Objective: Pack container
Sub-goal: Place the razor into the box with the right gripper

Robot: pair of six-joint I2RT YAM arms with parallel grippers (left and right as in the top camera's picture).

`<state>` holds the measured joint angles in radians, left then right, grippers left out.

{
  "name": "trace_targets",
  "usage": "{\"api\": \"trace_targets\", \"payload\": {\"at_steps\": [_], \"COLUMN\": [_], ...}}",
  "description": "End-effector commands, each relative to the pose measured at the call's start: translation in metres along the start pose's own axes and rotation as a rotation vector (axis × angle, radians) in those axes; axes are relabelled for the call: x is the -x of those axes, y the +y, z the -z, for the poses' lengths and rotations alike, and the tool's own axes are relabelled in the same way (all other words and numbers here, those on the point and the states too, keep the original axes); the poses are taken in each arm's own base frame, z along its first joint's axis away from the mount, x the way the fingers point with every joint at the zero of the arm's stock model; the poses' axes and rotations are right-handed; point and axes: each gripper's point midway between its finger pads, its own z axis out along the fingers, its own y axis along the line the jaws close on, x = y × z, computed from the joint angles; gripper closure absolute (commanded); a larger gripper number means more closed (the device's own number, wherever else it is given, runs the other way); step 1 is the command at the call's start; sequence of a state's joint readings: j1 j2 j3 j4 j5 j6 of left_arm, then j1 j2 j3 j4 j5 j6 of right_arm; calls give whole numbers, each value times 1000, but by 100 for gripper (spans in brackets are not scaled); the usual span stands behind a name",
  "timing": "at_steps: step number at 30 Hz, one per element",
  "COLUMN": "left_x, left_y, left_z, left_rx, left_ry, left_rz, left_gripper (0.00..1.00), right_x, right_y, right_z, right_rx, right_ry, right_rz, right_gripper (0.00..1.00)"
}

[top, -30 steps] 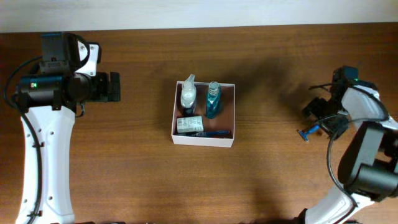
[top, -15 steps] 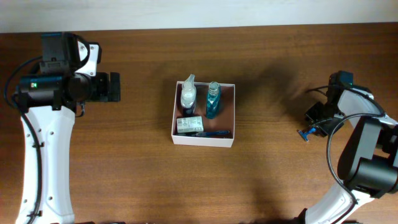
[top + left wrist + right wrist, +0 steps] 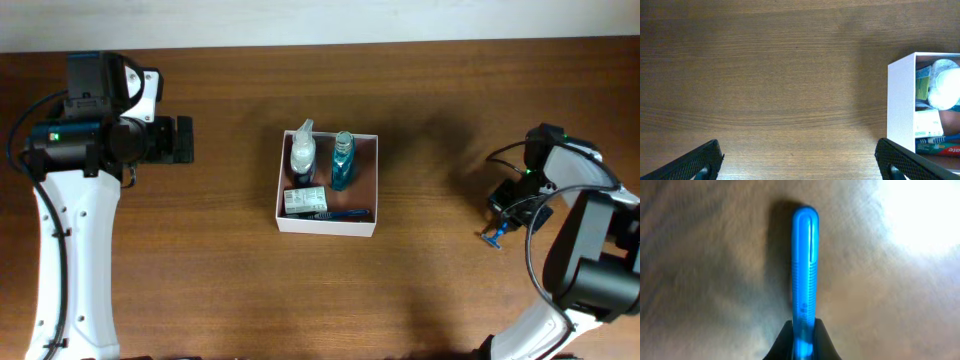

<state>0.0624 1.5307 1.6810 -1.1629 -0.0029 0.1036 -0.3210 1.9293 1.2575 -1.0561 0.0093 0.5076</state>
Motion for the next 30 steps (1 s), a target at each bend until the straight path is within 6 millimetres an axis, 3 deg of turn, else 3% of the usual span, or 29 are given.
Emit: {"api": "trace_targets", "payload": {"at_steps": [1,3,5,6,7,8,11,13,17,23,24,25,26,27,30], "left_x": [2,2,2,2,2,2,2,2,2,2,2,2,2,2,2], "left_y": [1,1,1,1,1,1,1,1,1,1,1,1,1,1,1], "left_z": [1,1,1,1,1,1,1,1,1,1,1,1,1,1,1], "left_rx": [-5,-5,-5,-5,-5,-5,-5,-5,-5,-5,-5,-5,-5,-5,-5], "left_ry": [-4,-4,-4,-4,-4,-4,-4,-4,-4,-5,-5,-4,-4,-4,-4], "left_rz": [17,17,17,17,17,17,17,17,17,17,17,17,17,17,17], "left_gripper": [0,0,0,0,0,0,0,0,0,0,0,0,0,0,0], "right_x": [-7,-41,-71,-97,-114,-144,-214,-238,-251,-244,-244,-243,-243,-243,-245], "right_y": [33,83,110,128,138,151,178,197,218,236,239,241,244,246,250], "right_z": [61,109,135,150,156,160,153,148,140,121,121,123,128,135,184], "right_rx": [121,276,328,347,355,360,340,259,165,111,115,116,125,139,240], "right_ry": [-157,-254,-317,-365,-386,-411,-439,-542,-651,-670,-681,-697,-714,-736,-815], "right_rz": [150,452,636,791,885,1058,1499,1754,2113,2260,2257,2248,2226,2186,1967], "right_gripper": [96,96,96,96,96,96,96,96,96,93,71,62,42,1,1]}}
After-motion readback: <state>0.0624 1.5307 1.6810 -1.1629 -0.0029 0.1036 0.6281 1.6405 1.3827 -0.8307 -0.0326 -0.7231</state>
